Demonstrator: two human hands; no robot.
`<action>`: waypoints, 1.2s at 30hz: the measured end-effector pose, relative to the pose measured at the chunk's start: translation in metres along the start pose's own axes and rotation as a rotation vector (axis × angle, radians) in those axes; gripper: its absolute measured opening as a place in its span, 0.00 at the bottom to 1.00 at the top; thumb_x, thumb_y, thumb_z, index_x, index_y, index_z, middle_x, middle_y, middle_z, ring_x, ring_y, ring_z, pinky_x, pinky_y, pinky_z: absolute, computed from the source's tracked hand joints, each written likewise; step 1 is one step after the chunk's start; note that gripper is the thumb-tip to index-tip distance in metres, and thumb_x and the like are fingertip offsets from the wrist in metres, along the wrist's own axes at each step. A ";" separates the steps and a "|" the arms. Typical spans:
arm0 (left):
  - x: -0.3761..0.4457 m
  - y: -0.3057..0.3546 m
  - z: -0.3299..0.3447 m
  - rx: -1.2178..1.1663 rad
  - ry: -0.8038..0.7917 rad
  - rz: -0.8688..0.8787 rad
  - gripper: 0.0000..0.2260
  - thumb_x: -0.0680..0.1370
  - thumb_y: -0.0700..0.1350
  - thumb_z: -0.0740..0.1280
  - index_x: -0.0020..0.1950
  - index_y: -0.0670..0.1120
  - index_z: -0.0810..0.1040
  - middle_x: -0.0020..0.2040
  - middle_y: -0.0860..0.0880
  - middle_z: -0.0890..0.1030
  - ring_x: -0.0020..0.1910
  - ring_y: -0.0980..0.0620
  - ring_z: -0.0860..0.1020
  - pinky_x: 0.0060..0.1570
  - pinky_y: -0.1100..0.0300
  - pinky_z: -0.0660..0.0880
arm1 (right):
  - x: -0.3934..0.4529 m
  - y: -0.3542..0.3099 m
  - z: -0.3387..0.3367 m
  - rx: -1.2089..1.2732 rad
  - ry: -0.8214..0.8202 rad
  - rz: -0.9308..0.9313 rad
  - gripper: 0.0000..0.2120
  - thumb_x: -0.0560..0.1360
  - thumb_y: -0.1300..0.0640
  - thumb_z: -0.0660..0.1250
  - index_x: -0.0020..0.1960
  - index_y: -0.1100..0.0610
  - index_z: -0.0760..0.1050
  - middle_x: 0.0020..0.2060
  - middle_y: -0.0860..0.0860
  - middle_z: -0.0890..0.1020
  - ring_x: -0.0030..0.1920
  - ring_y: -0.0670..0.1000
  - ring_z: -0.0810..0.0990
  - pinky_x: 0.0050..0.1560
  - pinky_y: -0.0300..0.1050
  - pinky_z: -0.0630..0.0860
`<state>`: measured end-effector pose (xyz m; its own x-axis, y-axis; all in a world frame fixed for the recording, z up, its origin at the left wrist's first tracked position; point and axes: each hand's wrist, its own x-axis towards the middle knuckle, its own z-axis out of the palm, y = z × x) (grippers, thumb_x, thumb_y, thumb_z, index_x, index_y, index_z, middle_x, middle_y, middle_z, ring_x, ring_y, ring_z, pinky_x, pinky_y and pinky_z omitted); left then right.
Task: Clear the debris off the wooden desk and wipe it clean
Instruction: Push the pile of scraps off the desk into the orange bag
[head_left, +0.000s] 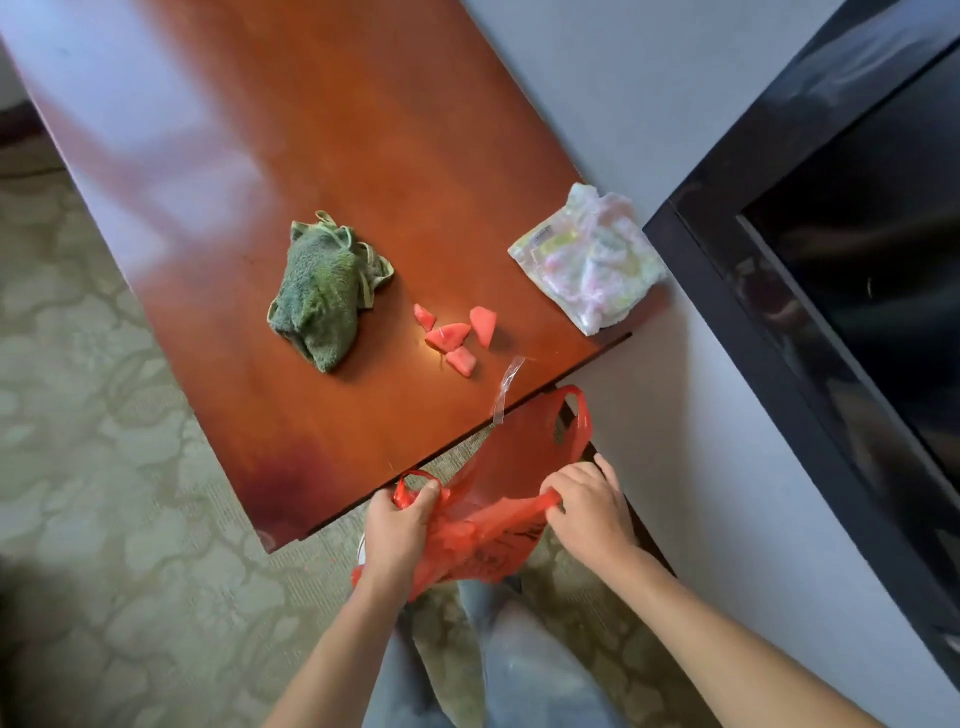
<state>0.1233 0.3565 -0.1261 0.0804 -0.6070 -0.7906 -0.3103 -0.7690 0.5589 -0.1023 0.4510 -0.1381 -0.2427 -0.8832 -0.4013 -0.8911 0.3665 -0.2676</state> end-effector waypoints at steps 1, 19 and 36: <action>0.000 -0.003 0.001 0.037 0.020 0.014 0.21 0.68 0.58 0.77 0.43 0.41 0.79 0.38 0.45 0.84 0.36 0.46 0.82 0.45 0.43 0.80 | 0.003 0.003 -0.003 0.024 0.034 0.001 0.07 0.72 0.60 0.73 0.46 0.48 0.82 0.45 0.42 0.83 0.56 0.49 0.79 0.80 0.57 0.59; -0.034 0.014 0.048 0.816 -0.276 1.160 0.06 0.78 0.42 0.65 0.41 0.46 0.78 0.44 0.49 0.78 0.43 0.46 0.75 0.44 0.52 0.76 | 0.031 0.003 -0.048 0.088 0.210 -0.254 0.09 0.64 0.63 0.67 0.40 0.49 0.76 0.42 0.42 0.83 0.55 0.51 0.78 0.61 0.46 0.67; 0.005 0.020 0.062 0.586 -0.267 0.125 0.27 0.78 0.57 0.72 0.69 0.44 0.66 0.63 0.45 0.80 0.59 0.45 0.80 0.55 0.55 0.76 | 0.013 0.024 -0.058 0.120 0.043 -0.109 0.14 0.65 0.64 0.73 0.43 0.47 0.78 0.73 0.47 0.75 0.62 0.54 0.76 0.59 0.45 0.63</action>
<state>0.0584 0.3507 -0.1349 -0.2045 -0.5559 -0.8057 -0.7726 -0.4138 0.4816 -0.1497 0.4310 -0.0988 -0.1654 -0.9304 -0.3272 -0.8616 0.2977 -0.4111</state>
